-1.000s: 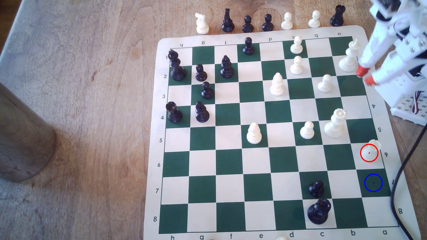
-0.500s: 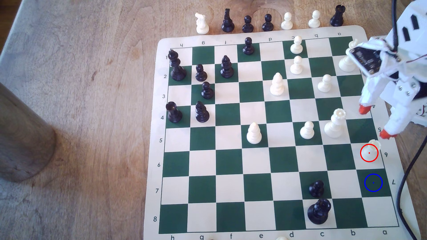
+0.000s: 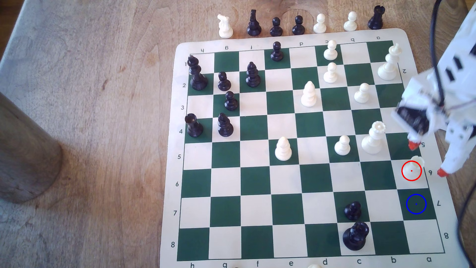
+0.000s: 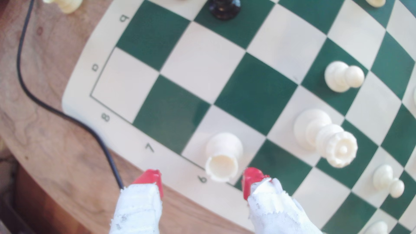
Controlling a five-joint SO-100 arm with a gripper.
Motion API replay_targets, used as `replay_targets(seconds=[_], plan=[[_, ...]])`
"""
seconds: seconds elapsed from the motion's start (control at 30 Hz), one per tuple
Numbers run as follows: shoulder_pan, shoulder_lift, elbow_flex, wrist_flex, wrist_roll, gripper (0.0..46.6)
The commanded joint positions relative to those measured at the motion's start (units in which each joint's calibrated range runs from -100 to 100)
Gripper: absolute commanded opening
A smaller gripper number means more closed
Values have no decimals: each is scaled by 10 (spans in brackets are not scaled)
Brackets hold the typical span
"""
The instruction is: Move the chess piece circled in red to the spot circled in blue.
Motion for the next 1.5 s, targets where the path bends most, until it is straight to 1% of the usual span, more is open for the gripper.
replay_targets(seconds=[0.0,0.37,0.57,0.73,1.13,1.47], plan=[[2,22,16,-41,0,190],[37,33,33,-59,9,184],[10,38,40,-61,-1,181],[12,58,44,-80,-4,169],[7,93,51,-111,-8,163],[7,101,44,-88,-12,159]])
